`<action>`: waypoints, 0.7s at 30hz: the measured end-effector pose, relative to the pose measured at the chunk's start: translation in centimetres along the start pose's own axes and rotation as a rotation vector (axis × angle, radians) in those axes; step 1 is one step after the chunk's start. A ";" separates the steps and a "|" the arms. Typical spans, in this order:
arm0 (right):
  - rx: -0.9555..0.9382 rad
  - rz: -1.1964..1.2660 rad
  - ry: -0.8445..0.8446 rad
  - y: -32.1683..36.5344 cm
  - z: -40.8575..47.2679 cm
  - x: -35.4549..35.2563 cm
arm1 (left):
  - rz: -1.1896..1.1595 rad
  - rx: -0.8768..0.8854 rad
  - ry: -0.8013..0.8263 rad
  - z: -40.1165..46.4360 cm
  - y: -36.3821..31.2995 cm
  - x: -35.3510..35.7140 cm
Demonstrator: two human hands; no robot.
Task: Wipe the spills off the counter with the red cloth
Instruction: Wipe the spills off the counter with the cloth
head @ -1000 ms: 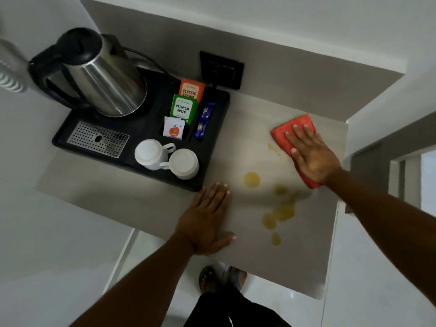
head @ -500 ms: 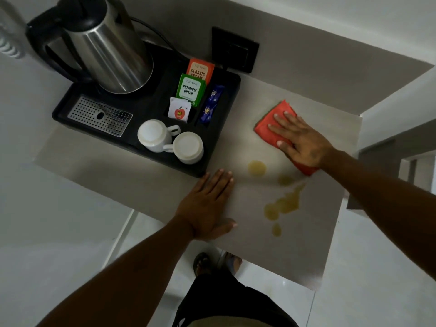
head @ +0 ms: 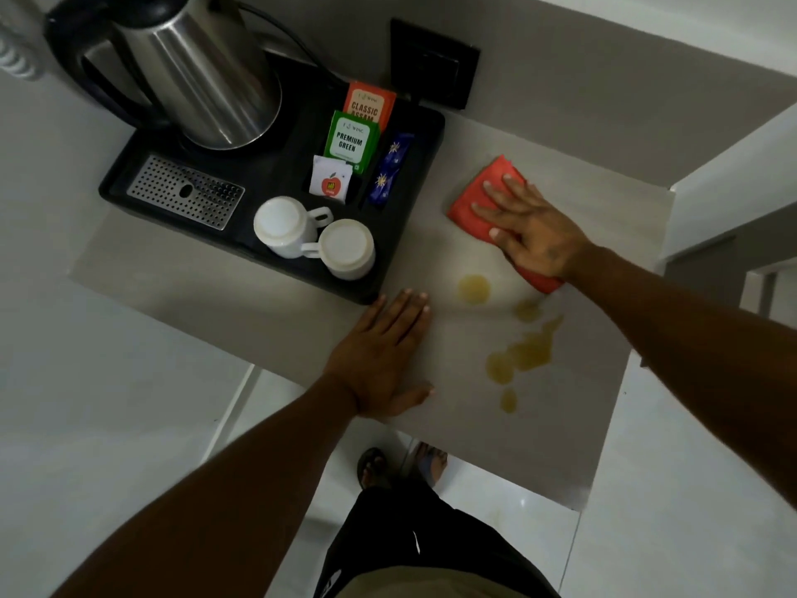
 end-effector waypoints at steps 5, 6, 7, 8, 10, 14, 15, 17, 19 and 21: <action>-0.099 0.005 0.005 4.0 -0.4 1.3 | -0.001 -0.010 0.012 0.0 0.0 0.1; -0.130 -0.008 0.008 4.1 -1.8 1.4 | -0.003 -0.017 0.014 0.0 0.1 0.1; -0.146 -0.017 0.009 3.8 -3.2 1.3 | -0.003 -0.020 0.018 0.0 0.2 0.2; -0.145 -0.018 0.002 3.3 -4.3 0.9 | 0.001 -0.017 0.016 0.0 0.2 0.2; -0.089 -0.005 -0.017 1.8 -4.5 0.2 | 0.009 -0.006 -0.010 -0.1 0.1 0.0; 0.020 0.018 -0.031 2.0 -1.8 0.4 | 0.013 0.003 -0.014 0.0 0.0 -0.1; 0.020 0.022 -0.024 2.9 -1.5 0.7 | 0.018 -0.002 -0.011 0.0 0.0 -0.1; -0.047 0.018 0.004 4.7 -2.4 1.1 | 0.011 -0.004 -0.011 0.0 0.0 -0.2; -0.113 0.020 0.012 5.5 -4.9 1.5 | -0.005 0.002 -0.032 -0.1 -0.1 -0.3; -0.104 0.039 -0.024 4.8 -7.1 1.0 | -0.005 0.007 -0.039 -0.1 -0.1 -0.4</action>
Point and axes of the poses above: each hand's wrist, its own z-axis towards the middle knuckle, its own x-axis out of the palm, y = z × x, the point moved 9 cm from there along z, towards the middle knuckle, and after that the axes turned 4 degrees about -y, right-handed, at the moved point
